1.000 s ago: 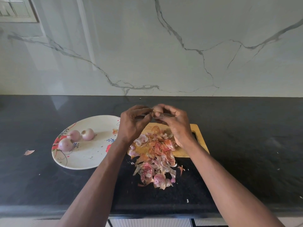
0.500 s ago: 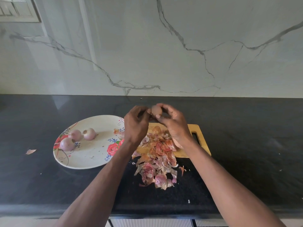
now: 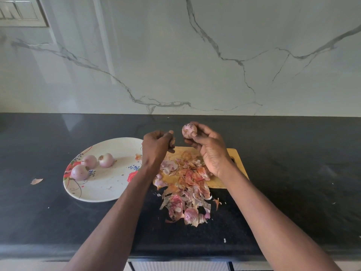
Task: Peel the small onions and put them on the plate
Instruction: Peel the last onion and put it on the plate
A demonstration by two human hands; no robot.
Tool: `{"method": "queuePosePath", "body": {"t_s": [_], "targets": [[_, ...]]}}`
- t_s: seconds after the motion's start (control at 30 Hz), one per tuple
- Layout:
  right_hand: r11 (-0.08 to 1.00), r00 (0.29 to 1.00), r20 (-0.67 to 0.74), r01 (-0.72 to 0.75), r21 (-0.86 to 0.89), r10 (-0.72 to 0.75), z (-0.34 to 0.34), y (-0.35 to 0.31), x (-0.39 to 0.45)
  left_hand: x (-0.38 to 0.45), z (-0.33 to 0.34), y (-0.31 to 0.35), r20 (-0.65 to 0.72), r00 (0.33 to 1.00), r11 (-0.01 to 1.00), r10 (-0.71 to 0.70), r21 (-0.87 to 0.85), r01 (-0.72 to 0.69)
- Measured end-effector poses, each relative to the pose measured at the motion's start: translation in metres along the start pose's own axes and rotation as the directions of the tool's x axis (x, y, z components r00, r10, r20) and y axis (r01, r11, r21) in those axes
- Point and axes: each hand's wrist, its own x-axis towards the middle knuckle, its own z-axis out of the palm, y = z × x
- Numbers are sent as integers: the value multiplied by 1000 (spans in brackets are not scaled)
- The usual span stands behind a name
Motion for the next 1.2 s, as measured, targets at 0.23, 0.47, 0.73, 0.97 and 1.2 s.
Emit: {"method": "queuePosePath", "body": {"t_s": [0.23,0.47,0.73,0.97,1.2], "targets": [[997,1000,-14,-22,68,23,-1,-5,0,5,-2,-3,144,984,969,-102,239,65],[990,997,15,-80,120,78,-1,-8,-2,4,-4,-1,205,977,970,-60,242,9],[996,994,63,-86,26,85,2,-9,-8,0,-2,5,188,961,975,204,-127,-182],[999,999,36,-25,-47,27,3,-9,-8,-2,-2,7,271,922,955,275,-186,-230],[998,998,54,-27,-54,30,1,-6,-9,-1,2,2,238,924,935,299,-267,-234]]}}
